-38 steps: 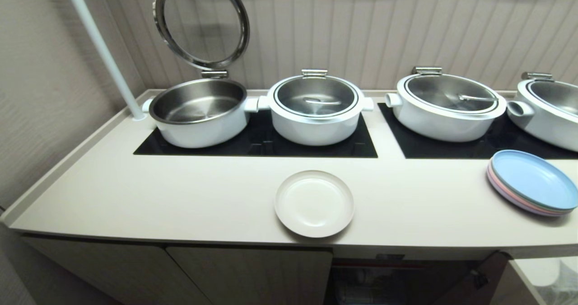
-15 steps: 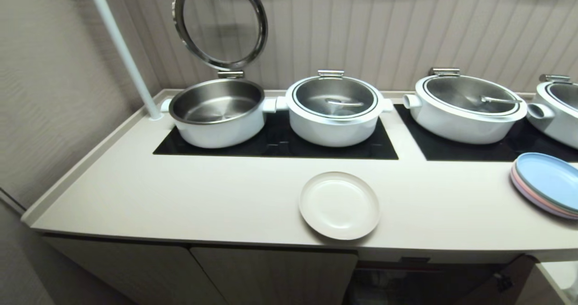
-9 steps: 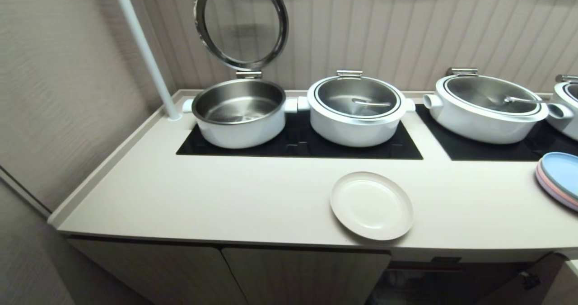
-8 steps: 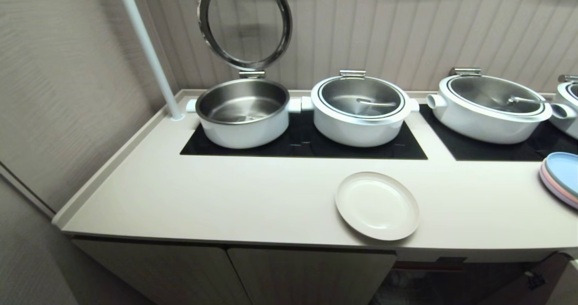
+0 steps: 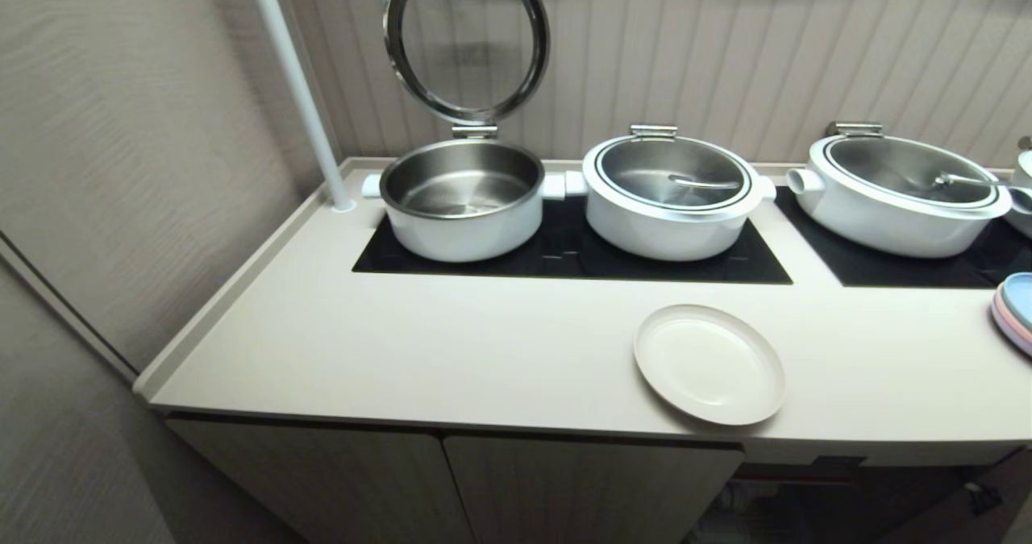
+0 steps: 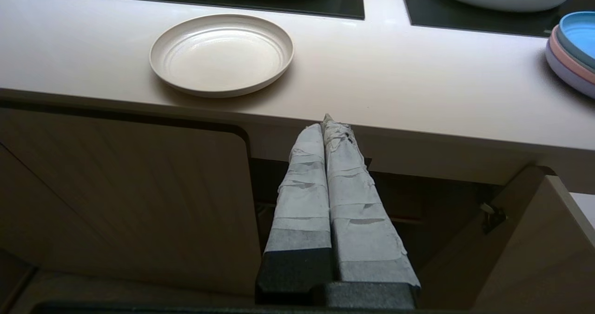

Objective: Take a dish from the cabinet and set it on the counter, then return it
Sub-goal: Pick up the plate from the table

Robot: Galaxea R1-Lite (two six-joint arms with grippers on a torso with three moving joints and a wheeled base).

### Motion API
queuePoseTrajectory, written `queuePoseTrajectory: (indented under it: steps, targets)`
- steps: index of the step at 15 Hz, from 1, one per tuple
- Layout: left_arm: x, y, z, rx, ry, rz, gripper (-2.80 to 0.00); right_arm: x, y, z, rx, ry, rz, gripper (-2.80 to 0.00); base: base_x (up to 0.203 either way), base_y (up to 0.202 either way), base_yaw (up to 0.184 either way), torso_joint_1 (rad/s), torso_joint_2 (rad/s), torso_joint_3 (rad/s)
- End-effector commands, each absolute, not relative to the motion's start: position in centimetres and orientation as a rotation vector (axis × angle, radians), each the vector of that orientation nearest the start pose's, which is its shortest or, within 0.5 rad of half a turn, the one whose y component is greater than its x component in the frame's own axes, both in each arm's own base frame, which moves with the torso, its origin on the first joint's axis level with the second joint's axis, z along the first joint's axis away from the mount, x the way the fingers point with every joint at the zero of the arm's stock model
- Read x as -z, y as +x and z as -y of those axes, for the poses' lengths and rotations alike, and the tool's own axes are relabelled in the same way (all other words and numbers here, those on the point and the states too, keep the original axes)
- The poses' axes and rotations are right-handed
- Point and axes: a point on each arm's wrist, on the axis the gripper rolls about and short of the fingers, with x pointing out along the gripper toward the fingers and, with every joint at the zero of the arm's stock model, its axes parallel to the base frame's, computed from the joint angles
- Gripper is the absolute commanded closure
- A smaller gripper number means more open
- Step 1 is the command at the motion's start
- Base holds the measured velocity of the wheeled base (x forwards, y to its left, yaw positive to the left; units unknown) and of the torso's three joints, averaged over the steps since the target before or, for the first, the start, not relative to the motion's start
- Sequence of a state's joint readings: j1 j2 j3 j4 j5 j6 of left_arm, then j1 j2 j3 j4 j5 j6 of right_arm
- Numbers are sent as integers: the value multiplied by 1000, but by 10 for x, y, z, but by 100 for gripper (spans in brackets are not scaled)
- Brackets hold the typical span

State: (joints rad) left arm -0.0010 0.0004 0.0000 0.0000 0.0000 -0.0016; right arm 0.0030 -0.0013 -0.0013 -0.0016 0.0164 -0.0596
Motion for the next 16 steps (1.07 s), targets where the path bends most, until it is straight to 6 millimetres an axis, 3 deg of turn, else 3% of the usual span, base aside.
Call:
queuePoseTrajectory:
  steps: [1, 11, 16]
  targets:
    - [-75, -23, 0, 0, -2, 0, 0, -76, -23, 0, -21, -61, 2, 0, 0, 0, 0, 0, 0, 0]
    - [-75, -23, 0, 0, -2, 0, 0, -77, -23, 0, -18, -65, 15, 0, 0, 0, 0, 0, 0, 0]
    - [-75, -23, 0, 0, -2, 0, 0, -106, -30, 0, -15, -58, 108, 0, 0, 0, 0, 0, 0, 0]
